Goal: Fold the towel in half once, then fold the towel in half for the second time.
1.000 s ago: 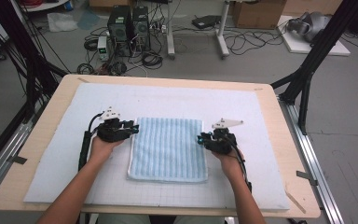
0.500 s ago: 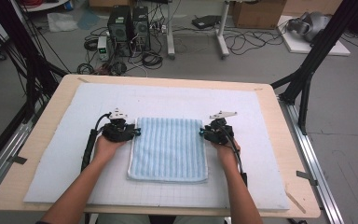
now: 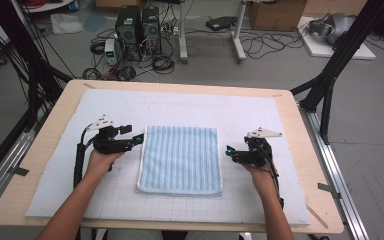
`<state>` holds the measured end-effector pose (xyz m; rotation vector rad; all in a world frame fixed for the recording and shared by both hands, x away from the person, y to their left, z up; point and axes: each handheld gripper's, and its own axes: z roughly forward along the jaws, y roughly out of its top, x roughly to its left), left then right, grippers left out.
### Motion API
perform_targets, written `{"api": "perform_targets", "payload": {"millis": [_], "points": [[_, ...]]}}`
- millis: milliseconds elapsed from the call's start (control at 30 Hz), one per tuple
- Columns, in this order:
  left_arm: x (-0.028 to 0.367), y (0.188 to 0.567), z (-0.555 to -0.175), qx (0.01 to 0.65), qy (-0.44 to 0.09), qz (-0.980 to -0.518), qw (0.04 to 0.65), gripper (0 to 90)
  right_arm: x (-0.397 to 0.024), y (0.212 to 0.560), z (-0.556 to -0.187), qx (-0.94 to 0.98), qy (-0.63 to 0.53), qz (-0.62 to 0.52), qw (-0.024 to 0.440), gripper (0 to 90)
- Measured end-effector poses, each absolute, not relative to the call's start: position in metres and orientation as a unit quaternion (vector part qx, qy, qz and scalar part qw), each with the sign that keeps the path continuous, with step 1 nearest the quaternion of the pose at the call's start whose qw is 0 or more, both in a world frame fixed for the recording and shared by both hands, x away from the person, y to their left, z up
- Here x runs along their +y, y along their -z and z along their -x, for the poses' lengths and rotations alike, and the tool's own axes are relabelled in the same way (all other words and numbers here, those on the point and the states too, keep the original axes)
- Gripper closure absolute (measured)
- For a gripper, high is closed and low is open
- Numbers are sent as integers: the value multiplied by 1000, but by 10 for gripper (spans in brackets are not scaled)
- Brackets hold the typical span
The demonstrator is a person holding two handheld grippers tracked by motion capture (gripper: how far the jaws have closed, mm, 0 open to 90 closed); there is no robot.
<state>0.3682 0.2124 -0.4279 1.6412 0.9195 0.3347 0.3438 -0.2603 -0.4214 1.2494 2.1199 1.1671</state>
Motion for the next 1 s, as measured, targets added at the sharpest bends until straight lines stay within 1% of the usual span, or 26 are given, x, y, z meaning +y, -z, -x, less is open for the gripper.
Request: {"api": "perform_targets", "payload": {"millis": [33,300,600,1000], "points": [[214,428,-368,389,-143,-700,582,161,-262,421,-341,759,-422,-447,214,113],[220,427,-364,373,-151,-698,593,164,-267,416,-338,762,-433,-421,232,110],[215,430,-363,370,-158,-713,575,166,-269,416,-338,764,-431,-420,233,109],[216,433,-365,378,-151,-716,567,171,-268,417,-338,765,-432,-421,227,109]]}}
